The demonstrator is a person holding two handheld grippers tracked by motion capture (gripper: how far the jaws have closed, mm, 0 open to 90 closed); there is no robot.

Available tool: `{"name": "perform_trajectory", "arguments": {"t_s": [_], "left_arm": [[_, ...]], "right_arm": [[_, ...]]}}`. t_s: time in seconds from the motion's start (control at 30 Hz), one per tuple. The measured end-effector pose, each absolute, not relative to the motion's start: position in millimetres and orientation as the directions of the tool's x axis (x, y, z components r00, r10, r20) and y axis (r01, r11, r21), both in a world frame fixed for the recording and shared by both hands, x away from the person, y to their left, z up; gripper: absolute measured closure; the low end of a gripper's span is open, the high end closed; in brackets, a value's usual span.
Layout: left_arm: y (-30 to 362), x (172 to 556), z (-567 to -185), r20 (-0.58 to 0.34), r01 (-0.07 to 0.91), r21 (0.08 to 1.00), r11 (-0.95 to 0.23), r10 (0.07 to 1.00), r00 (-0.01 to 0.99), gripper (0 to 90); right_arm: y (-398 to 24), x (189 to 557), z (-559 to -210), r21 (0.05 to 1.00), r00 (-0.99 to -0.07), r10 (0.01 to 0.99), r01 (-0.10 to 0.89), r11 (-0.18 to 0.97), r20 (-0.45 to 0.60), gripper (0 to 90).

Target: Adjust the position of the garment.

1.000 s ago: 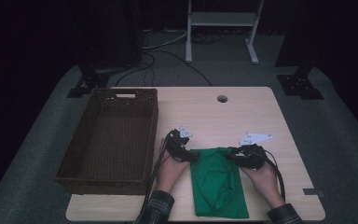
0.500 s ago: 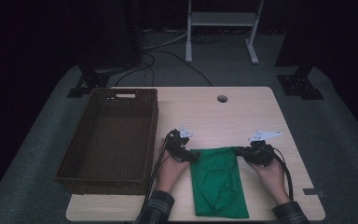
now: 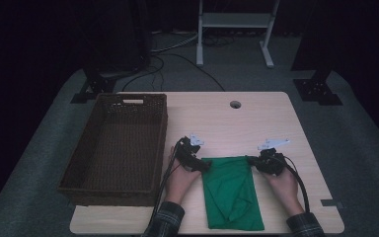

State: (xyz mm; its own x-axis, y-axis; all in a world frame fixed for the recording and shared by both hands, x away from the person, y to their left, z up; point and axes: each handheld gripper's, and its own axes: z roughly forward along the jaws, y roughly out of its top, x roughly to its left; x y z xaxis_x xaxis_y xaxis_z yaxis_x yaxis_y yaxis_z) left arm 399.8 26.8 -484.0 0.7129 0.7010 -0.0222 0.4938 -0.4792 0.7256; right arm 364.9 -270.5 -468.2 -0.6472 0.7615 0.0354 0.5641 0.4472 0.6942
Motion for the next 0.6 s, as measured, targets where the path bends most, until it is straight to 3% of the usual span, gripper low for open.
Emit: {"name": "perform_trajectory", "arguments": {"t_s": [0.2,0.43,0.6], "left_arm": [[26.8,399.8,-484.0,-0.022,0.494,0.725,-0.480,0.701,0.713,0.2],[26.7,399.7,-484.0,-0.021,0.493,0.725,-0.480,0.701,0.713,0.2],[26.7,399.7,-484.0,-0.020,0.494,0.725,-0.480,0.701,0.712,0.2]], "right_arm": [[-281.6,363.6,-465.6,0.698,-0.599,0.800,0.581,0.418,0.019,75.4],[-298.4,355.5,-458.8,0.723,-0.556,0.831,0.582,0.372,0.021,74.9],[-294.7,343.9,-447.5,0.748,-0.580,0.814,0.557,0.361,0.039,72.3]]}}
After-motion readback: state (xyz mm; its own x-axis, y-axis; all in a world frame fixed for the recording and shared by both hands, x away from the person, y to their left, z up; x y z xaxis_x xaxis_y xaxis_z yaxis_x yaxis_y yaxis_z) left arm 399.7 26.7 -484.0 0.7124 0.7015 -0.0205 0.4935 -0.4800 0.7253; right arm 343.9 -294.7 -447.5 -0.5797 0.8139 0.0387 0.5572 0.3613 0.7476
